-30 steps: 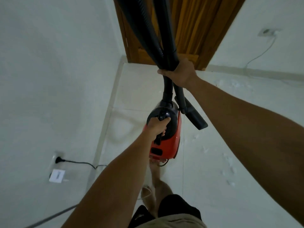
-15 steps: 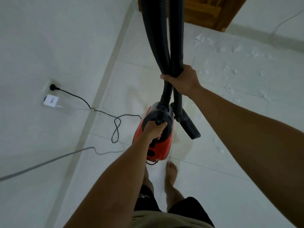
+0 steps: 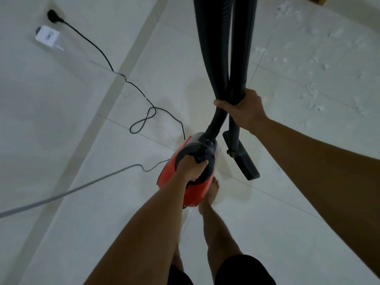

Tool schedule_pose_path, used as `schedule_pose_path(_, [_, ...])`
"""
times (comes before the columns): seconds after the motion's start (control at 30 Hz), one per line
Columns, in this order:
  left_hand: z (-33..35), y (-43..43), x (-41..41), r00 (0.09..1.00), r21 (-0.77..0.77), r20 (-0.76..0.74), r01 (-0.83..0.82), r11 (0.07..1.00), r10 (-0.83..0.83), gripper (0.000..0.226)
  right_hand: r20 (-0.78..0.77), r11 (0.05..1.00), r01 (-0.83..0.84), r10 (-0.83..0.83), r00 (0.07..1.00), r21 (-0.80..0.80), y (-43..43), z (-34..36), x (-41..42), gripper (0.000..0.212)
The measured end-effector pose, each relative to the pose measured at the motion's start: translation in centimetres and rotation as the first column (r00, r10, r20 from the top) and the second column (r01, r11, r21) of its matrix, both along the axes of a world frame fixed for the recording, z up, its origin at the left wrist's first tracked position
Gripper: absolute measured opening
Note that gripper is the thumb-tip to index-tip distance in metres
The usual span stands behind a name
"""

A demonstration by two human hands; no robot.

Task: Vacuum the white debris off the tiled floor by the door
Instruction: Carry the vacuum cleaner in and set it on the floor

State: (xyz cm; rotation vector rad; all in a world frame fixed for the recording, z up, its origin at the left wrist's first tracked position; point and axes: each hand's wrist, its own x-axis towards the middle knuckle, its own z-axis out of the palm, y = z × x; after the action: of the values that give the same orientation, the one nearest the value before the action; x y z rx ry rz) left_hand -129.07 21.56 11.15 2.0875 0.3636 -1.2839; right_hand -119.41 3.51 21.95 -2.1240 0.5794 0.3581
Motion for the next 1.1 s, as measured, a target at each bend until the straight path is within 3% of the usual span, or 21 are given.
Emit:
schedule_pose_path(0.3, [-3.8,13.6,-6.5,0.998,0.143,0.05,0.02,0.989,-0.027,0.027,-0.036,0.995,-0.042,0.046,0.998,0.086,11.8,-5.9,-5.7,0.055])
schedule_pose_path(0.63, [-2.2,27.2,-7.3,0.987,0.231,0.16,-0.066,0.971,0.029,0.02,0.044,0.976,-0.063,0.055,0.998,0.21,25.7,-5.1,-6.7,0.052])
schedule_pose_path(0.97, [-7.8,19.3,-7.2,0.992,0.146,0.12,0.019,0.989,-0.037,0.023,0.032,0.999,0.015,-0.016,0.999,0.029,18.7,-8.6,-7.8,0.06])
schedule_pose_path(1.1, [-12.3,13.4,-7.6,0.995,0.065,0.076,0.06,0.996,-0.065,0.037,0.015,0.998,0.033,-0.032,0.999,-0.056,13.7,-11.7,-8.3,0.062])
